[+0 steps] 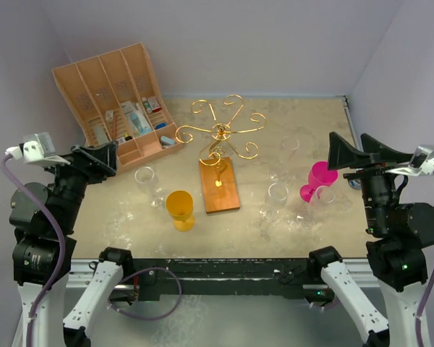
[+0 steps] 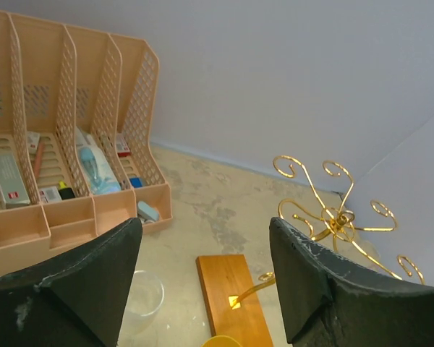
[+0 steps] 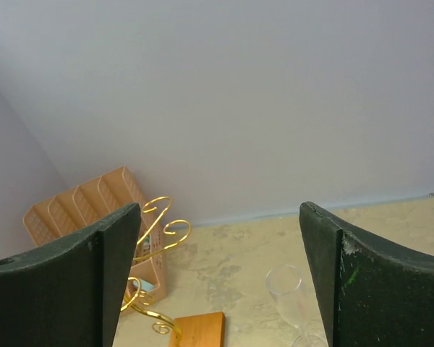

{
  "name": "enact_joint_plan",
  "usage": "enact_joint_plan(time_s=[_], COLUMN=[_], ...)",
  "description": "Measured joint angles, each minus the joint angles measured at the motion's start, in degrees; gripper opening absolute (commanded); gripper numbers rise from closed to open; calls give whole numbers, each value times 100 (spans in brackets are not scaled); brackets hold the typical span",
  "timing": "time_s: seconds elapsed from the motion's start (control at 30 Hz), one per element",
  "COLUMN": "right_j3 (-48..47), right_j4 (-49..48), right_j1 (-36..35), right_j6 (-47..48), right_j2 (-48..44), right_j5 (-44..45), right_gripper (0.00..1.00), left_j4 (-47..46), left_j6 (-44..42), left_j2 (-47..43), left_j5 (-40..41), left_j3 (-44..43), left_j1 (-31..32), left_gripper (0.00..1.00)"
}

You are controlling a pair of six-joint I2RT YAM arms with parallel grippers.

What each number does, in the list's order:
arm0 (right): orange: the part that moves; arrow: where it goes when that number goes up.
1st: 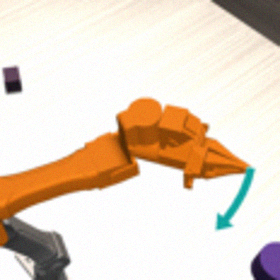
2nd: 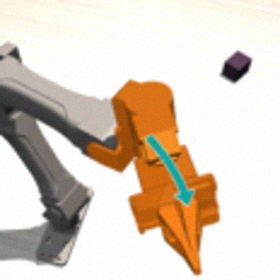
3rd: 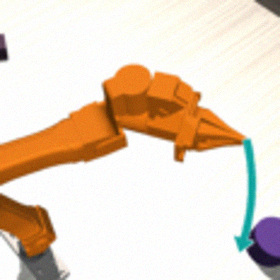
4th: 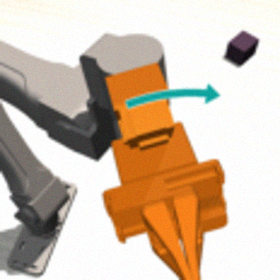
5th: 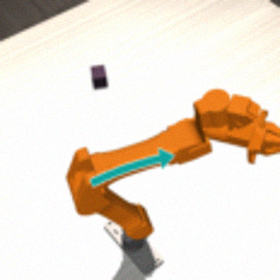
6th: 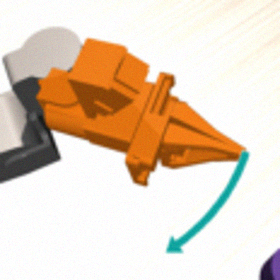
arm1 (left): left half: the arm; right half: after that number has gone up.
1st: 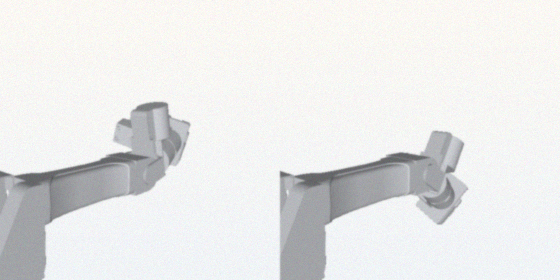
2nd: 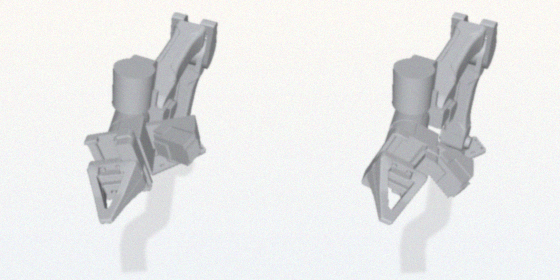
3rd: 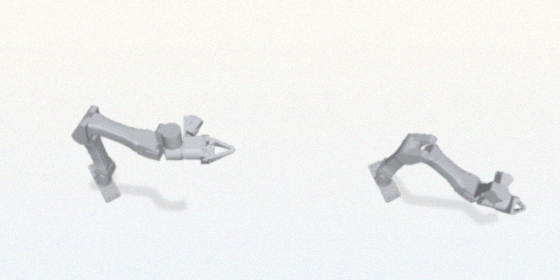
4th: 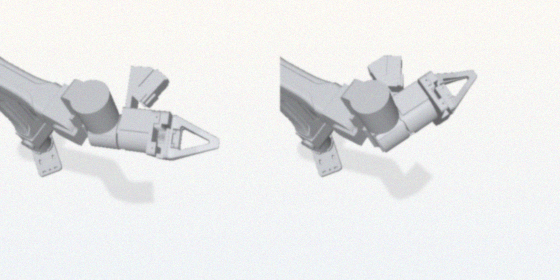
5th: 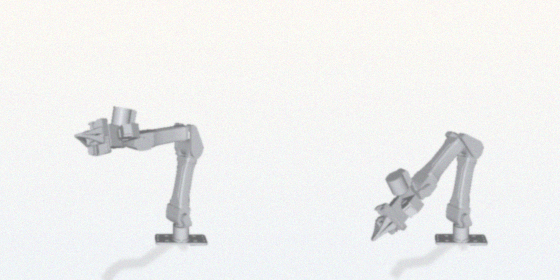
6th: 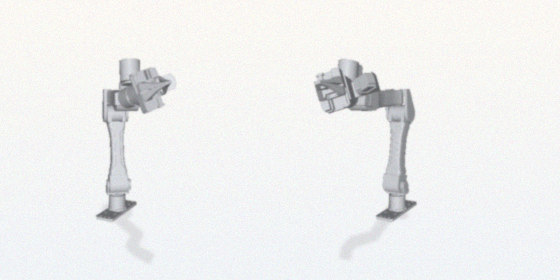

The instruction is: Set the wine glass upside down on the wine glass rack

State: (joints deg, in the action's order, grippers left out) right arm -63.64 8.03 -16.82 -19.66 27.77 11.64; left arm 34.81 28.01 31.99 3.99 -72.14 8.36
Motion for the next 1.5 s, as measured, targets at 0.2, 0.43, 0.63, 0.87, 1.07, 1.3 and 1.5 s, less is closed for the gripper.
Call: enact_joint_plan(time_s=[0.2,0.43,0.63,0.87,1.07,1.3,1.5], right_j3=[2,-175,-870,-1174,-1333,-901,-968], right_j4=[131,695,1572,2671,2975,2844,2522], right_j1=[452,651,680,706,723,723,721], right_j6=[-291,-442,-485,-332,-122,28,136], right_j2=[-9,70,658,1665,2715,3541,4166], right_j5=[-463,-669,-625,-533,-592,-1165,-1416], right_gripper=[99,94,85,81,59,55,52], left_j4=[-94,-111,-107,208,52,66,260], left_j6=[345,883,1108,1681,1893,1882,1784], left_j2=[-70,-382,-186,555,824,575,354], left_j5=[-247,-273,-361,-380,-629,-1032,-1108], left_j3=[424,903,949,179,-367,-166,74], left_j1=[-85,-125,-146,-162,-162,-168,-175], left_gripper=[71,71,69,68,68,69,69])
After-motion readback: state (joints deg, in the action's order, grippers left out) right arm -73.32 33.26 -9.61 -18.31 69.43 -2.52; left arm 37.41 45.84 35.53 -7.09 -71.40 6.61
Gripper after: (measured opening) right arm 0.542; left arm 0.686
